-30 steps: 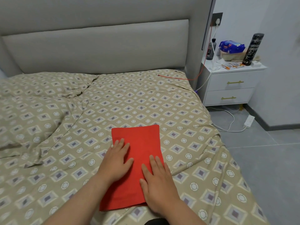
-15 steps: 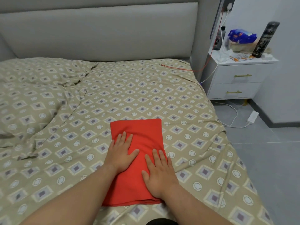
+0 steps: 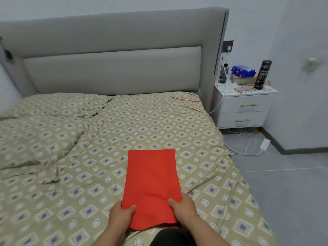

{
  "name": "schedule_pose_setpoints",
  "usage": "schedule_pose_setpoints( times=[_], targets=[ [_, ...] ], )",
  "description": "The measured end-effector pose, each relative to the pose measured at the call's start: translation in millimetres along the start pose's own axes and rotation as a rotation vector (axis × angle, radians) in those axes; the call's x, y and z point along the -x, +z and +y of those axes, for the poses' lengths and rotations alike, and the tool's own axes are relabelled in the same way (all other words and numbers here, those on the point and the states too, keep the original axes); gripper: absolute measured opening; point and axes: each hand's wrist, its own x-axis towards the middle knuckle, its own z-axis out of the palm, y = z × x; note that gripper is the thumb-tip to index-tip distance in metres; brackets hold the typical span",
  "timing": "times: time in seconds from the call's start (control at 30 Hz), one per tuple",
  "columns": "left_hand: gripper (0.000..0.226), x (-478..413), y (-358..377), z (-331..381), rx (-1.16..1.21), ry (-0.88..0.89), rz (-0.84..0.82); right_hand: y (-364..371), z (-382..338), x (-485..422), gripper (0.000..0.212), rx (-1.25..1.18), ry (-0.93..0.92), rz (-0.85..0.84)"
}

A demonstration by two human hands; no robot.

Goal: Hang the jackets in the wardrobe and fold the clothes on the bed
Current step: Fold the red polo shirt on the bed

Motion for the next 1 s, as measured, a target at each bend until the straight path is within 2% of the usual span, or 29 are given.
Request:
schedule_pose_setpoints(
  times=[0.1,0.17,0.33,0.47,0.53,0.6,0.7,0.9,1.0],
  targets=[
    [0.014,12.3,-9.0,-5.6,0.063,-0.095,-0.105,-10.1,2.5,16.0,0.012,-0.116,0.074,-0.003],
    [0.016,22.3,-12.4,-9.1,-0.029,-0.075,-0.129,-18.0,7.5,26.6,0.008,-0.147,0.099,0.005],
    [0.032,50.6,-11.0,-10.6,-0.195,-0.032,-0.121,-32.1,19.7,48.4,0.007,-0.068,0.083,0.037],
    [0.029,65.0,-11.1,5.7,-0.178,-0.052,-0.087,-39.8,18.7,60.2,0.003,-0.107,0.076,0.073],
    [0.012,73.9,-15.1,19.3,-0.109,-0.037,-0.056,-46.0,14.4,61.8,0.019,-0.167,0.064,0.058],
    [0.012,82.8,-19.6,31.3,0.04,-0.016,-0.053,-54.5,6.3,61.8,0.034,-0.222,0.04,0.003],
    [0.031,95.4,-25.2,50.5,0.33,-0.099,-0.138,-72.1,-13.6,60.6,0.033,-0.363,0.071,-0.059],
    [0.037,116.6,-40.2,71.6,0.583,-0.329,-0.431,-107.2,-29.0,68.7,0.045,-0.39,0.194,-0.236],
    [0.036,115.8,-39.0,69.7,0.706,-0.36,-0.507,-113.0,-19.6,66.3,0.04,-0.584,0.239,-0.402]
  ],
)
